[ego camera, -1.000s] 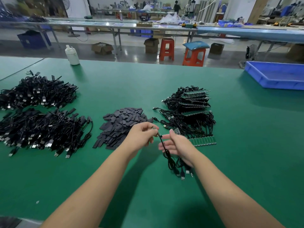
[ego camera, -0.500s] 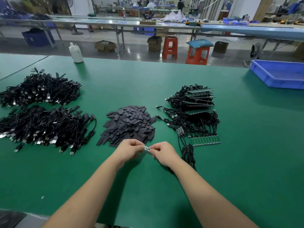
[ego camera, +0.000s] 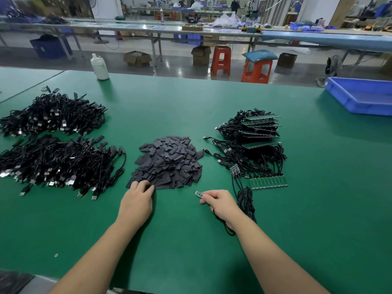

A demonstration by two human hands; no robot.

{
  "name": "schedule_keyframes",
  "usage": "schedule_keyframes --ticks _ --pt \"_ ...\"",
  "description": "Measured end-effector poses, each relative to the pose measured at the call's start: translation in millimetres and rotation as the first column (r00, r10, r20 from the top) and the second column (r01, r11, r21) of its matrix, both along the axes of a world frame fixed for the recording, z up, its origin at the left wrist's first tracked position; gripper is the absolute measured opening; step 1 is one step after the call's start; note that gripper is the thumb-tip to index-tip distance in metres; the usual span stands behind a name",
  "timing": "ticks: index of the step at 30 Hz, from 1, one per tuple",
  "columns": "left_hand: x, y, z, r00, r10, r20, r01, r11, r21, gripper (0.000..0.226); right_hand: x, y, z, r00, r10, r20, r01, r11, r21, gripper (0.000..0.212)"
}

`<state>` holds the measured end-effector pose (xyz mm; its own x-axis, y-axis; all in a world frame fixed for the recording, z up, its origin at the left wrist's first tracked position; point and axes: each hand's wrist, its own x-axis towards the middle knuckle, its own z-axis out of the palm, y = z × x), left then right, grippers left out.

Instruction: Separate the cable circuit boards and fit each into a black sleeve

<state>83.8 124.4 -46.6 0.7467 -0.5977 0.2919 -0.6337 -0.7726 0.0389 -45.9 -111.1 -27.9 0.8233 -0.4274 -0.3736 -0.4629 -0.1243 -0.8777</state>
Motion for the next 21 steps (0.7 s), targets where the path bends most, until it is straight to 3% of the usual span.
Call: schedule_keyframes --ticks 4,7,12,15,18,21 --pt "0.5 -0.8 -0.7 0.987 -0.123 0.107 0.125 0.992 -0.016 0.030 -4.0 -10.5 -1.6 1.000 0.003 0.007 -0.003 1.000 0.023 0.018" --pt "-3.3 -0.9 -1.1 0.980 -0.179 0.089 0.182 0.983 -0.026 0.027 -7.3 -9.0 -1.8 1.000 0.021 0.009 -0.021 0.999 0.035 0.020" --pt "-9.7 3.3 0.6 0.980 -0.178 -0.086 0.172 0.982 -0.078 0.029 -10.0 -6.9 -3.0 1.000 0.015 0.021 -0.016 0.999 0.030 0.023" --pt "-6.4 5.6 3.2 0.966 -0.066 -0.249 0.022 0.984 -0.175 0.029 -10.2 -7.7 -3.9 0.999 0.042 0.017 -0.042 0.999 0.028 0.020" --pt "1.3 8.1 6.8 0.898 0.060 -0.435 -0.153 0.971 -0.181 0.022 -10.8 -8.3 -5.0 0.998 0.056 0.017 -0.056 0.998 0.028 0.018" --pt "-0.4 4.0 14.1 0.839 0.040 -0.543 -0.166 0.969 -0.185 0.011 -11.5 -8.8 -5.4 0.997 0.073 0.010 -0.074 0.997 0.026 0.016"
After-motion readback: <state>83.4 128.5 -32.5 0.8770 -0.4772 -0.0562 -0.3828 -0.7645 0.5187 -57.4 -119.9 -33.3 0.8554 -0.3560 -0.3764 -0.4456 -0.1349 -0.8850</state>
